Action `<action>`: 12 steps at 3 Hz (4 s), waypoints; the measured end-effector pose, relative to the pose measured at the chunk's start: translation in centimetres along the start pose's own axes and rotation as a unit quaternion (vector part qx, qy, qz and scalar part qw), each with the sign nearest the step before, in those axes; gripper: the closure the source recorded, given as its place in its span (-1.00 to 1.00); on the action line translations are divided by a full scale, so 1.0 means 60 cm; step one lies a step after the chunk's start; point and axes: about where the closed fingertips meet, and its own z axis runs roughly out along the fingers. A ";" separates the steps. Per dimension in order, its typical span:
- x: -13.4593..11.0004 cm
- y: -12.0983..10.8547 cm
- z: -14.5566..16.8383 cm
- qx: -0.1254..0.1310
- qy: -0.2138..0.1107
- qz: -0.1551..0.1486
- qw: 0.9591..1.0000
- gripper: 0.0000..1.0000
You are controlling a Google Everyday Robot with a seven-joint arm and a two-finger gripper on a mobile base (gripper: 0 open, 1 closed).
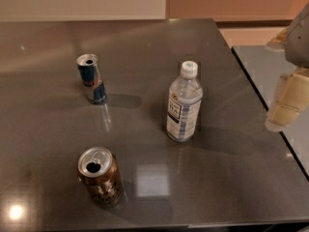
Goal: Knock blue plastic bottle over
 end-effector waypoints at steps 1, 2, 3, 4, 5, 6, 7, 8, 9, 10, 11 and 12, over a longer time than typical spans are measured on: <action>0.000 0.000 0.000 0.000 0.000 0.000 1.000 -1.00; 0.000 0.000 0.000 0.000 0.000 0.000 1.000 -1.00; -0.034 0.007 0.021 -0.024 -0.050 -0.002 0.998 -1.00; -0.091 0.021 0.063 -0.077 -0.143 -0.005 0.987 -1.00; -0.127 0.036 0.081 -0.112 -0.202 -0.005 0.973 -1.00; -0.147 0.039 0.090 -0.127 -0.242 -0.001 0.962 -1.00; -0.167 0.043 0.096 -0.129 -0.280 0.001 0.951 -1.00; -0.188 0.048 0.102 -0.126 -0.310 -0.001 0.942 -1.00; -0.201 0.055 0.111 -0.124 -0.326 0.000 0.937 -1.00; -0.211 0.058 0.118 -0.120 -0.340 -0.001 0.933 -0.66; -0.219 0.057 0.117 -0.120 -0.351 0.002 0.929 -0.19; -0.224 0.053 0.110 -0.117 -0.357 0.007 0.927 0.27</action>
Offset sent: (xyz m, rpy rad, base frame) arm 0.0163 0.0988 -0.0311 0.4994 0.1114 0.1907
